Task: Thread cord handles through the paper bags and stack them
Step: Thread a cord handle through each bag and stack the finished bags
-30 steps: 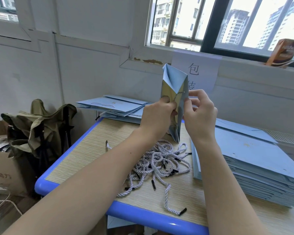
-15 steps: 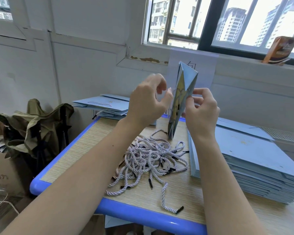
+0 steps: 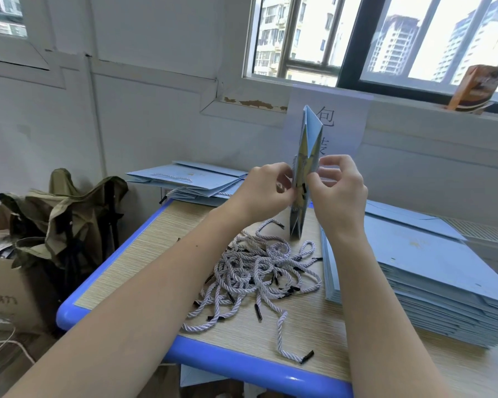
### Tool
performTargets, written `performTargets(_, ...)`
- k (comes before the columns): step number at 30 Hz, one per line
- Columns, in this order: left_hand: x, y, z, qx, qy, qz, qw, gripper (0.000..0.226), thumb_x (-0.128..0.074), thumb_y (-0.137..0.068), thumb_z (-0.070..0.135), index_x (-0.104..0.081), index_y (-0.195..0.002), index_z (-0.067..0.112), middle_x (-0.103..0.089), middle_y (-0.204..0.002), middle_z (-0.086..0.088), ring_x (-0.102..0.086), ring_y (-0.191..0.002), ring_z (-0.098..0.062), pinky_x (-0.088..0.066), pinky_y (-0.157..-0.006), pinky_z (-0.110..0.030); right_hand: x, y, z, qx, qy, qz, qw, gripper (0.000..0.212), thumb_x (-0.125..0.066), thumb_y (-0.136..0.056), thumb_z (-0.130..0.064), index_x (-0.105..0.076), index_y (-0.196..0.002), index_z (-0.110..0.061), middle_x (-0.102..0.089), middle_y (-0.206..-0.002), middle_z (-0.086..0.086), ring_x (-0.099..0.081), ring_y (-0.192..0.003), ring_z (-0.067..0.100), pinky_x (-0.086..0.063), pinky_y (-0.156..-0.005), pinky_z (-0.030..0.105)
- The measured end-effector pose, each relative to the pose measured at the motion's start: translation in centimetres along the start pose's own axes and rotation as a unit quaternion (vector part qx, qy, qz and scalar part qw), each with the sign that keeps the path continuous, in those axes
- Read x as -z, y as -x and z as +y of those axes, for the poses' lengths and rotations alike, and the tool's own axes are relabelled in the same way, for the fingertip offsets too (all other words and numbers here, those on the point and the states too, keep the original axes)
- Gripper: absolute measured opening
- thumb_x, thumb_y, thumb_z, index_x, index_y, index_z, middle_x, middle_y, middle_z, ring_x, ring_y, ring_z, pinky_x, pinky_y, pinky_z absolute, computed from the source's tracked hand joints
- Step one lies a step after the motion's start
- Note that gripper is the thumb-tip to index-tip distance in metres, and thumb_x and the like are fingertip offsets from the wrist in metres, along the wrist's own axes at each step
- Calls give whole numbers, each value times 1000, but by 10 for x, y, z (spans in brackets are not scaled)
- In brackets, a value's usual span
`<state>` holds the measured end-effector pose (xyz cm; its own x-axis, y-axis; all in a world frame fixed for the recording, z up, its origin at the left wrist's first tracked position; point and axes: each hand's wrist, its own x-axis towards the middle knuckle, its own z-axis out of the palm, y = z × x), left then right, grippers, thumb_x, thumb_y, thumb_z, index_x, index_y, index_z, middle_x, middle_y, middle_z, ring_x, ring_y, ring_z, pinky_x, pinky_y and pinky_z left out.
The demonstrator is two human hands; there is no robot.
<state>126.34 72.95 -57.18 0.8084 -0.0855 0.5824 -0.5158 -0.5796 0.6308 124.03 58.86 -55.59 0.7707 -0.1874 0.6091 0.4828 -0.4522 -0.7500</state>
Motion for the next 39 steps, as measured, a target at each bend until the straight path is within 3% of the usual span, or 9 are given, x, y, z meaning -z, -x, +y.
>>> performTargets(2, -1, 0, 0, 1, 19, 7, 1000, 12, -70, -86, 18, -69, -95, 13, -71, -85, 2, -67, -79, -15, -56, -76, -30, 0, 1, 1, 8, -13, -7, 1000, 27, -64, -93, -16, -47, -114, -22, -68, -95, -5, -67, -76, 3, -51, -63, 20)
performTargets(5, -1, -1, 1, 7, 40, 32, 999, 9, -71, -85, 18, -67, -91, 12, -71, -79, 1, -68, -71, -16, -58, -69, -31, -4, 1, 5, 50, 0, -4, 999, 29, -57, -94, -9, -38, -103, -30, -66, -99, 0, -70, -73, 15, -55, -65, 34)
performTargets(8, -1, -2, 1, 14, 55, 46, 997, 11, -70, -86, 17, -67, -92, 9, -72, -81, -3, -70, -71, -16, -60, -68, -33, -7, 0, 10, 94, 51, 0, 994, 18, -54, -93, -2, -55, -92, -21, -67, -97, 4, -69, -74, 19, -54, -69, 41)
performTargets(10, -2, -2, 2, 5, 43, 52, 998, 3, -65, -87, 12, -65, -90, 12, -71, -81, -3, -70, -73, -17, -59, -70, -33, -8, -1, 13, 95, 68, 6, 993, 21, -53, -92, 0, -68, -95, -15, -68, -98, 6, -69, -78, 22, -53, -72, 38)
performTargets(14, -2, -1, 4, -8, 12, 65, 998, 13, -60, -85, 5, -62, -83, 17, -67, -75, -1, -66, -71, -21, -53, -68, -29, -9, -1, 13, 105, 99, 18, 989, 22, -57, -93, -7, -75, -105, -11, -69, -103, 8, -69, -85, 26, -52, -76, 33)
performTargets(19, -4, 0, 5, -19, 31, 54, 998, 12, -59, -85, 6, -61, -83, 17, -64, -69, 6, -65, -66, -14, -56, -67, -30, -12, 3, 13, 90, 183, 7, 979, 25, -61, -97, -33, -73, -108, -15, -62, -112, 2, -62, -88, 28, -42, -70, 33)
performTargets(27, -5, 2, 7, -15, 60, 43, 997, 10, -57, -82, 10, -64, -88, 8, -68, -75, -7, -67, -72, -27, -60, -67, -46, -17, 5, 15, 117, 166, 60, 977, 12, -60, -96, -26, -62, -104, -16, -59, -105, 2, -60, -78, 28, -38, -62, 32)
performTargets(35, -3, 0, 4, -14, 70, 23, 997, 9, -56, -83, 7, -62, -87, 12, -70, -77, -6, -69, -73, -24, -61, -69, -45, -15, 2, 14, 125, 179, 60, 974, 22, -58, -99, -38, -73, -101, -23, -65, -105, -5, -61, -82, 21, -34, -64, 29)
performTargets(39, -4, 0, 4, -15, 74, 18, 997, 11, -56, -83, 6, -63, -90, 10, -71, -79, -8, -70, -74, -26, -62, -66, -43, -17, 0, 15, 105, 187, 78, 974, 25, -57, -99, -41, -69, -93, -20, -63, -101, -7, -57, -78, 20, -31, -63, 29)
